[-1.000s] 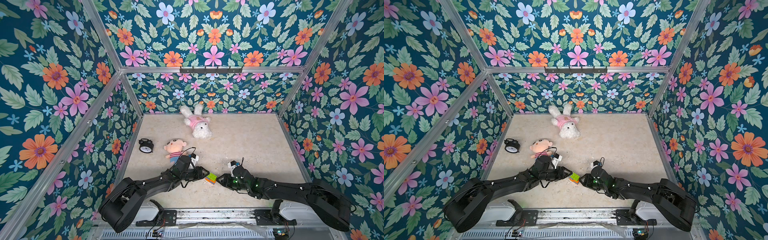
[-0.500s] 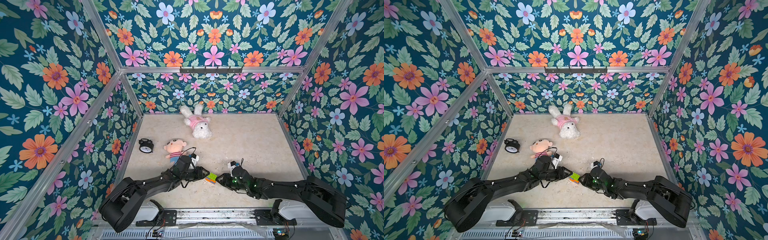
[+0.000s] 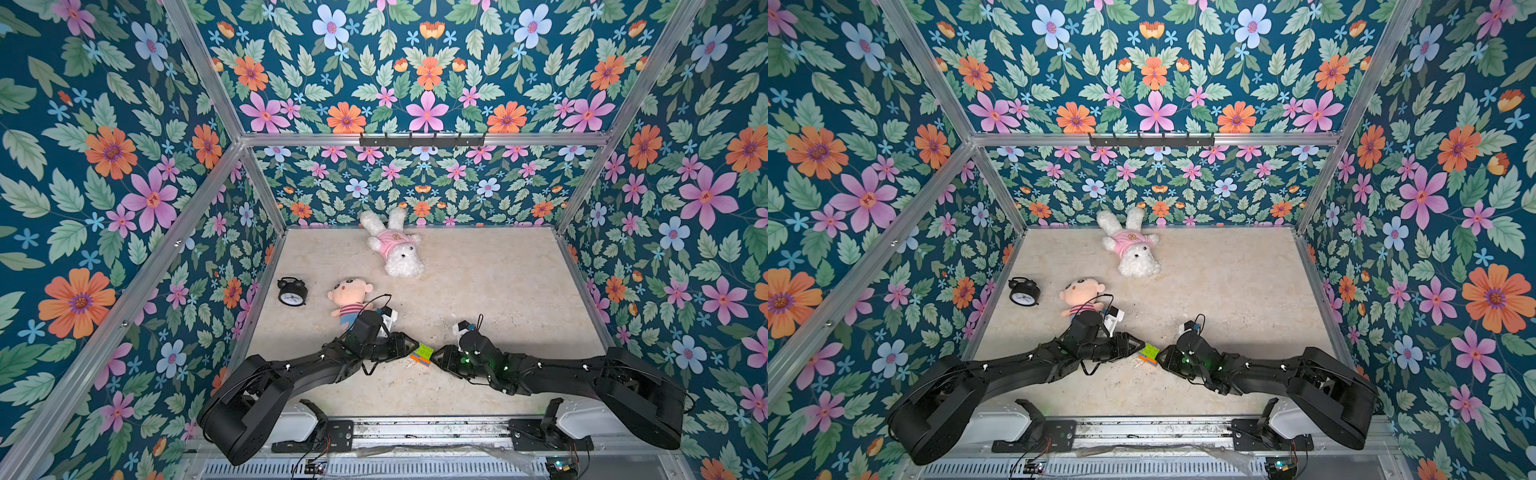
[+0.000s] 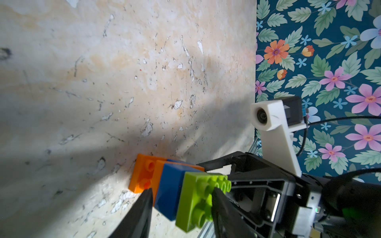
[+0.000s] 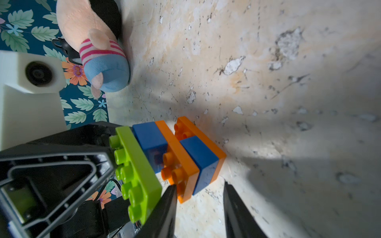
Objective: Assemble the number 5 with lego
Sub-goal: Assemble the lego brick with the lego brick.
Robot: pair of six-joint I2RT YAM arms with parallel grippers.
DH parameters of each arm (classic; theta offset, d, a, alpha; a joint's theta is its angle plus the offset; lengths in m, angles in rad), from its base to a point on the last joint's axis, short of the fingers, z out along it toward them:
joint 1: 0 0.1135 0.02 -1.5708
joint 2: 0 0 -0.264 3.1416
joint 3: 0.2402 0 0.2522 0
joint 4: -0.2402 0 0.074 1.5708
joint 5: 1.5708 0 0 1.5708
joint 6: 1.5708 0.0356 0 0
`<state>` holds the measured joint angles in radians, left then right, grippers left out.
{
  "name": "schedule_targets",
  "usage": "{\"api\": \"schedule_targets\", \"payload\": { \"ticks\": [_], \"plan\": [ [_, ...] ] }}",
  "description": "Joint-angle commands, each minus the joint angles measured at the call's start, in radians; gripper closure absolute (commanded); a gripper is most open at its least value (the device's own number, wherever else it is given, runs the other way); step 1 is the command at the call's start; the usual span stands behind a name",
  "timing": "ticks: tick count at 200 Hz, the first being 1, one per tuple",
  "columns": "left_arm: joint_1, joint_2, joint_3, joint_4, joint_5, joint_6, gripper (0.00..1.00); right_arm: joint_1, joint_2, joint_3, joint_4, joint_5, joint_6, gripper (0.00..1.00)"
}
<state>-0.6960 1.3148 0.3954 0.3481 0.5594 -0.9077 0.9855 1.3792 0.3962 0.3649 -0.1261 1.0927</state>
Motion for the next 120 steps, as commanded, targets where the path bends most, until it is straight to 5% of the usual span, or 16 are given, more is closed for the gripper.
{"api": "schedule_targets", "payload": {
  "ticks": [1, 120],
  "plan": [
    [-0.003, 0.006, 0.007, 0.000, 0.015, 0.012, 0.49, 0.000, 0.018, -0.007, -0.124, 0.028, -0.027, 0.61],
    [-0.010, 0.015, -0.004, 0.000, -0.002, 0.010, 0.54, 0.001, 0.040, 0.049, -0.268, 0.072, -0.067, 0.64]
  ]
}}
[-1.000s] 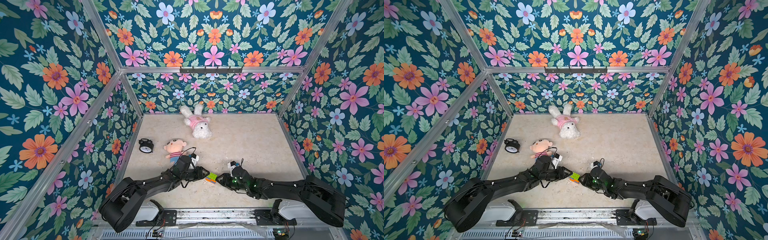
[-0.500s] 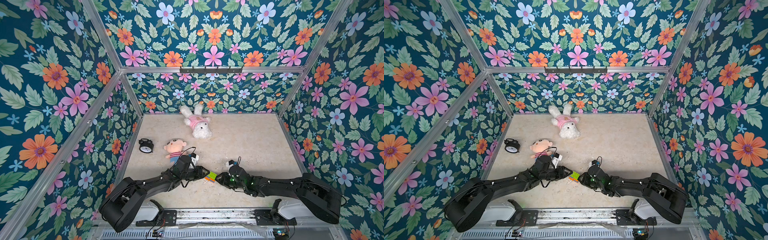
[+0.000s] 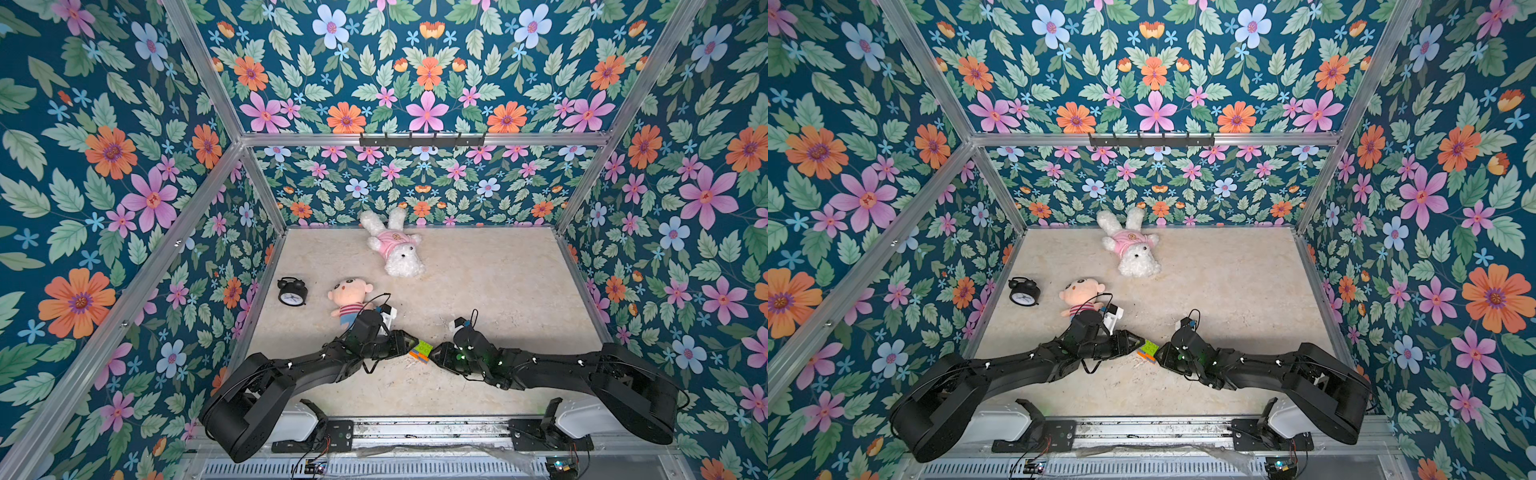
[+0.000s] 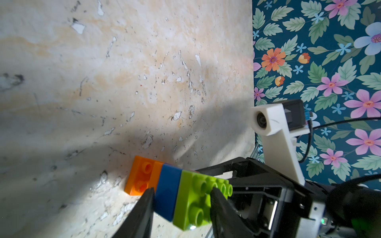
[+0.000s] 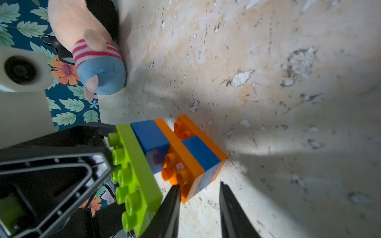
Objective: Assemble the number 5 with lego
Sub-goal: Assemble the lego brick with the lego brick.
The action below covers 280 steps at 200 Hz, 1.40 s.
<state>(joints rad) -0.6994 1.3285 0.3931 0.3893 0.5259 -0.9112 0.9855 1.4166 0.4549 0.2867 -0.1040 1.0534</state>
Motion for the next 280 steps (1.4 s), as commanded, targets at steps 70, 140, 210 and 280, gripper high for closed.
{"api": "schedule_targets", "payload": {
  "ticks": [70, 140, 210, 280],
  "plan": [
    [-0.010, 0.029, 0.015, -0.087, 0.040, 0.058, 0.54, 0.002, -0.002, -0.011, -0.189, 0.049, -0.029, 0.64],
    [-0.023, 0.029, 0.024, -0.211, 0.009, 0.140, 0.56, 0.002, -0.008, -0.009, -0.190, 0.055, -0.036, 0.64],
    [-0.032, 0.023, 0.050, -0.266, -0.032, 0.163, 0.57, 0.002, -0.061, -0.027, -0.143, 0.044, -0.048, 0.63],
    [-0.034, -0.001, 0.064, -0.277, -0.050, 0.150, 0.56, 0.002, -0.141, -0.048, -0.161, 0.069, -0.059, 0.60]
  ]
}}
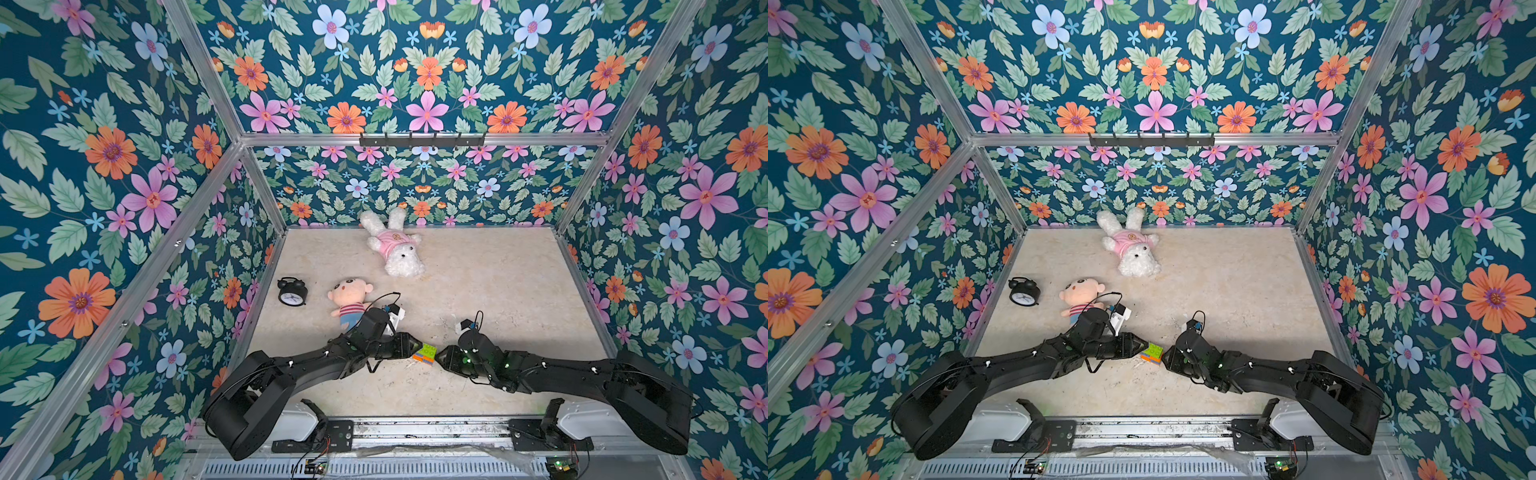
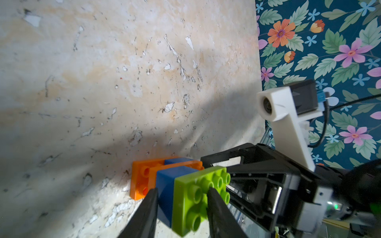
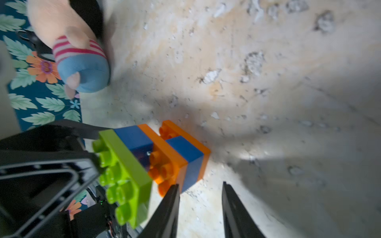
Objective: Assemble the number 5 with lego
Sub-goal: Assemble the lego brick with the lego brick.
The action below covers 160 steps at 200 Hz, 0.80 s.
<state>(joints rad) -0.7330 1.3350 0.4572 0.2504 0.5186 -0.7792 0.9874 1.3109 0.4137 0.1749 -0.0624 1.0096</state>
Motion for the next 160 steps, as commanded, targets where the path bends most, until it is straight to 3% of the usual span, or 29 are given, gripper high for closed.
{"api": "schedule_targets", "payload": {
  "ticks": [1, 65, 82, 114, 160],
  "plan": [
    [0.000, -0.009, 0.000, -0.138, -0.043, 0.018, 0.56, 0.002, -0.038, -0.007, -0.049, 0.028, -0.016, 0.60],
    [-0.002, -0.009, 0.003, -0.119, -0.033, 0.004, 0.52, 0.000, -0.202, -0.013, -0.143, 0.087, -0.039, 0.55],
    [-0.003, -0.015, 0.003, -0.096, -0.020, -0.009, 0.45, 0.000, -0.229, -0.022, -0.128, 0.083, -0.076, 0.53],
    [-0.004, -0.061, 0.006, -0.069, -0.019, -0.030, 0.34, 0.000, -0.259, -0.067, -0.044, 0.062, -0.174, 0.48],
    [-0.003, -0.190, -0.018, -0.099, -0.132, -0.048, 0.32, 0.024, -0.178, -0.149, 0.160, 0.068, -0.350, 0.44]
  ]
}}
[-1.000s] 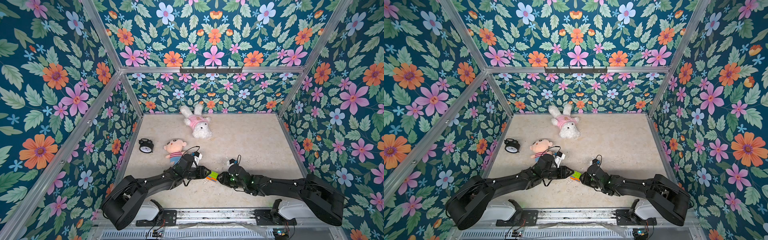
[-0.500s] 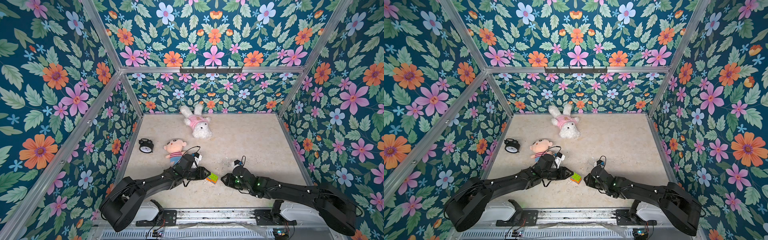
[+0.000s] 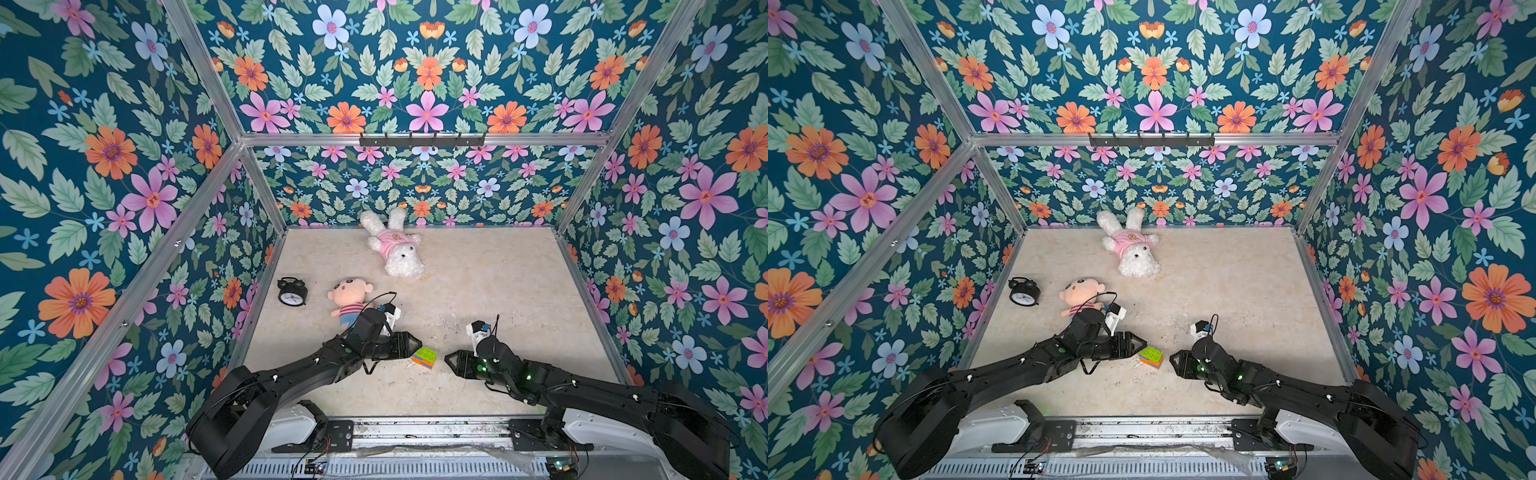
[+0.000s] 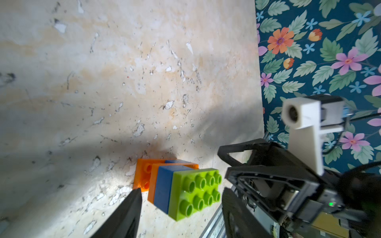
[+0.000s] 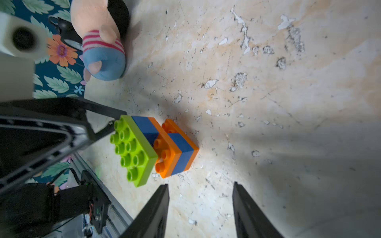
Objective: Assemble the number 5 with lego
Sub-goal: Assemble the lego brick with the lego brick, then pick up the lego brick from the center of the board.
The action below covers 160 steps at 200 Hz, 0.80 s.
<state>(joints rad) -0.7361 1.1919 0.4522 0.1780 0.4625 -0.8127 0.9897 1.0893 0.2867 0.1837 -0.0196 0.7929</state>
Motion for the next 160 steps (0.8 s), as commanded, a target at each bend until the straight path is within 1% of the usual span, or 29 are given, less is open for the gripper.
{"api": "schedule_targets", "payload": {
  "ticks": [1, 8, 18, 35, 53, 69, 81, 114, 130, 160],
  "plan": [
    [0.001, -0.049, -0.014, -0.027, -0.079, -0.014, 0.32, 0.024, 0.045, -0.024, 0.159, 0.027, -0.140, 0.44],
    [0.001, -0.060, -0.017, -0.039, -0.099, -0.014, 0.32, 0.040, 0.065, -0.036, 0.211, 0.042, -0.183, 0.43],
    [0.000, -0.071, -0.014, -0.068, -0.124, -0.013, 0.35, 0.072, 0.090, -0.045, 0.261, 0.096, -0.222, 0.43],
    [-0.001, -0.083, -0.016, -0.098, -0.150, -0.014, 0.37, 0.121, 0.124, -0.053, 0.346, 0.143, -0.326, 0.41],
    [0.000, -0.100, -0.029, -0.095, -0.164, -0.022, 0.38, 0.135, 0.153, -0.085, 0.442, 0.170, -0.390, 0.39],
    [0.000, -0.107, -0.027, -0.102, -0.173, -0.021, 0.39, 0.153, 0.170, -0.115, 0.534, 0.188, -0.462, 0.35],
    [0.000, -0.105, -0.021, -0.109, -0.174, -0.016, 0.39, 0.156, 0.182, -0.124, 0.552, 0.215, -0.500, 0.32],
    [0.000, -0.098, -0.018, -0.110, -0.190, -0.017, 0.39, 0.158, 0.239, -0.119, 0.642, 0.187, -0.616, 0.30],
    [0.000, -0.102, -0.013, -0.113, -0.193, -0.016, 0.40, 0.158, 0.273, -0.096, 0.625, 0.202, -0.654, 0.30],
    [0.000, -0.125, -0.017, -0.126, -0.217, -0.018, 0.40, 0.157, 0.334, -0.087, 0.673, 0.184, -0.696, 0.30]
  ]
}}
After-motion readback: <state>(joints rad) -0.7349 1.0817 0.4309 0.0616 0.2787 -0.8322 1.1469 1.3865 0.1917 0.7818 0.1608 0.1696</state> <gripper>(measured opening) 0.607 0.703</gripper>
